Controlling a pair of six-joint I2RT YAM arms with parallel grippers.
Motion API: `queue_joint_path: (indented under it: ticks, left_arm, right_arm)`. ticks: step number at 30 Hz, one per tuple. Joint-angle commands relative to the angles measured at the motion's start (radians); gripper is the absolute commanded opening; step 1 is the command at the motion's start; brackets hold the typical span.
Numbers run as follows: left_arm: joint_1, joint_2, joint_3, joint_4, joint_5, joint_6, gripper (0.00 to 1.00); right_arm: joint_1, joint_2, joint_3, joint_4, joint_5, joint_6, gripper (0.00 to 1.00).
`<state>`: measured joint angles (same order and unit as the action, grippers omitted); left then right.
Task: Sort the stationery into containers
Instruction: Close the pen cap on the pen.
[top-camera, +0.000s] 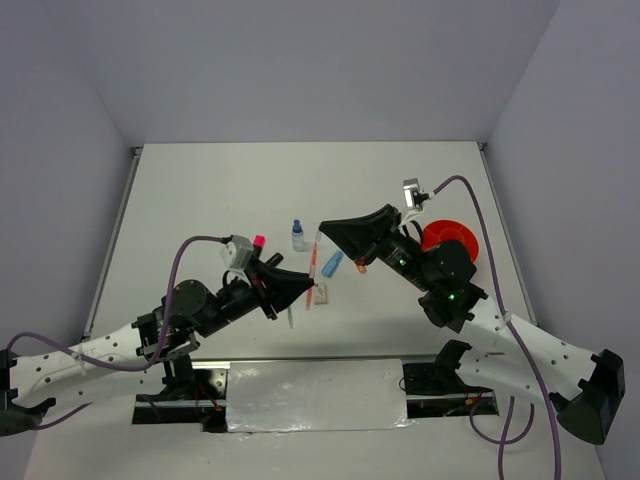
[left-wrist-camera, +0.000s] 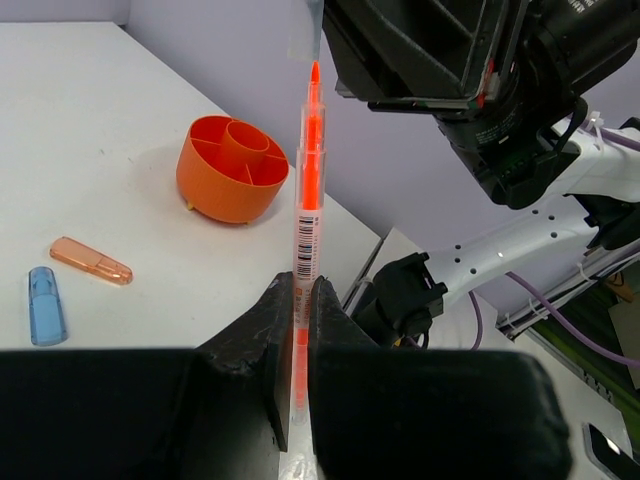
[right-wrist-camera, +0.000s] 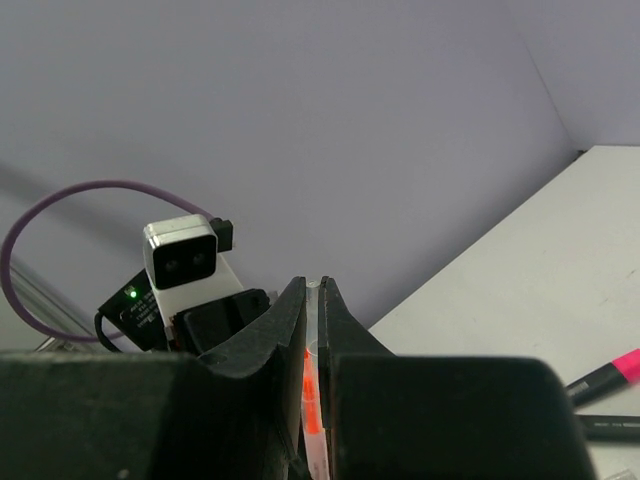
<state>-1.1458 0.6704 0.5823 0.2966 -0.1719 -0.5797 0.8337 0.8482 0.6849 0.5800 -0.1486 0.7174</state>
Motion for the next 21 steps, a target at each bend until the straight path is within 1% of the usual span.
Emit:
queue_joint_path:
  ticks: [1, 7, 11, 15, 21]
  left_arm:
    - [0.008, -0.011, -0.006, 0.075, 0.02, 0.003, 0.0]
    - [0.014, 0.0, 0.001, 0.079, 0.029, 0.003, 0.01]
    - [0.015, 0.009, -0.002, 0.085, 0.035, -0.002, 0.0]
    - [0.017, 0.011, -0.009, 0.098, 0.051, -0.005, 0.0]
    - [0.02, 0.018, -0.007, 0.105, 0.074, -0.002, 0.0]
  right_arm:
    - [0.01, -0.031, -0.021, 0.037, -0.003, 0.005, 0.0]
    - [0.016, -0.031, -0.033, 0.047, -0.02, 0.022, 0.0]
    - [0.021, -0.038, -0.022, 0.032, -0.003, 0.011, 0.0]
    - [0.021, -0.038, 0.024, -0.012, 0.036, -0.028, 0.0]
    - [0.021, -0.035, 0.064, -0.034, 0.052, -0.045, 0.0]
